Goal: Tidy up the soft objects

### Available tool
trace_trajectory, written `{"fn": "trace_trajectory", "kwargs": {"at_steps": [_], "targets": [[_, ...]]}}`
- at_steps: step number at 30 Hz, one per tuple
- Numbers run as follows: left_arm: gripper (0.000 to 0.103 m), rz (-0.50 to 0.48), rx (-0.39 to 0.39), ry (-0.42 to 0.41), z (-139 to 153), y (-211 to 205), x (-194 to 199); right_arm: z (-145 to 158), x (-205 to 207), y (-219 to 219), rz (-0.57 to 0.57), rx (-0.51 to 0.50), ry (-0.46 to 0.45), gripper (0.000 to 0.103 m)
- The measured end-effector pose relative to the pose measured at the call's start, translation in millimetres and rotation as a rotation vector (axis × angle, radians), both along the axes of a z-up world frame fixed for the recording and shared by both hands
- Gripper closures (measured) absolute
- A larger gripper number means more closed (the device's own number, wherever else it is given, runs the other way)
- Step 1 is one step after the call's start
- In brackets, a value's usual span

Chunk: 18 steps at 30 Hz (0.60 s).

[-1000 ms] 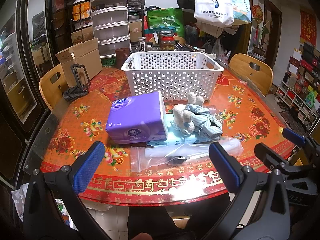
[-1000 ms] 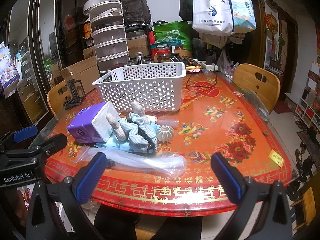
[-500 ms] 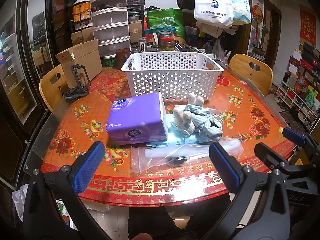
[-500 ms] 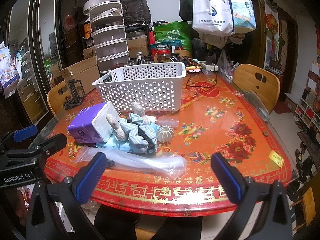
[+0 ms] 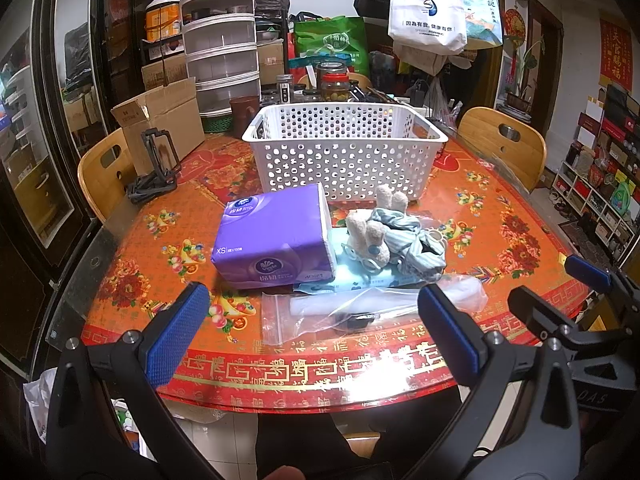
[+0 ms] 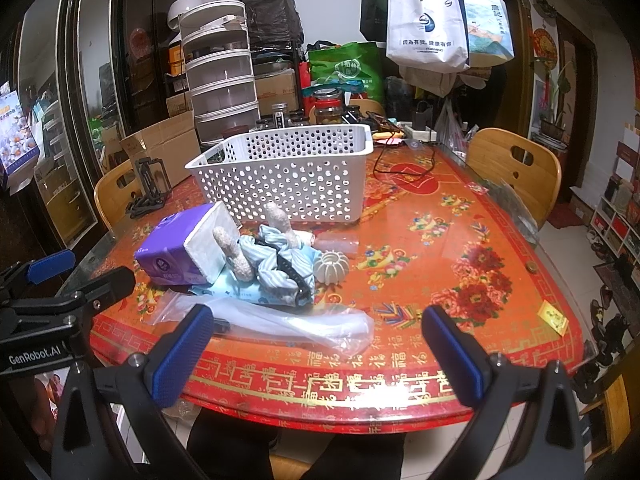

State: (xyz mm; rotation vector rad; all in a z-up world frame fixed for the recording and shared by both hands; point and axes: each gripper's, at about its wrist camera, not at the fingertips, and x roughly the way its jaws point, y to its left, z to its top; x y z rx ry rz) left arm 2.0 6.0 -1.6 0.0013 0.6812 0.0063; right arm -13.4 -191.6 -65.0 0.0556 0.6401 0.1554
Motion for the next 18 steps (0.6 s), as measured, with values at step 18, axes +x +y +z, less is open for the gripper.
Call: {"fn": "trace_trajectory", "kwargs": {"at_steps": [18], "targets": [[0.0, 0.029, -0.026, 0.013, -18, 30, 20, -2, 13, 16, 0.02, 0.0, 0.01, 0.0]]}}
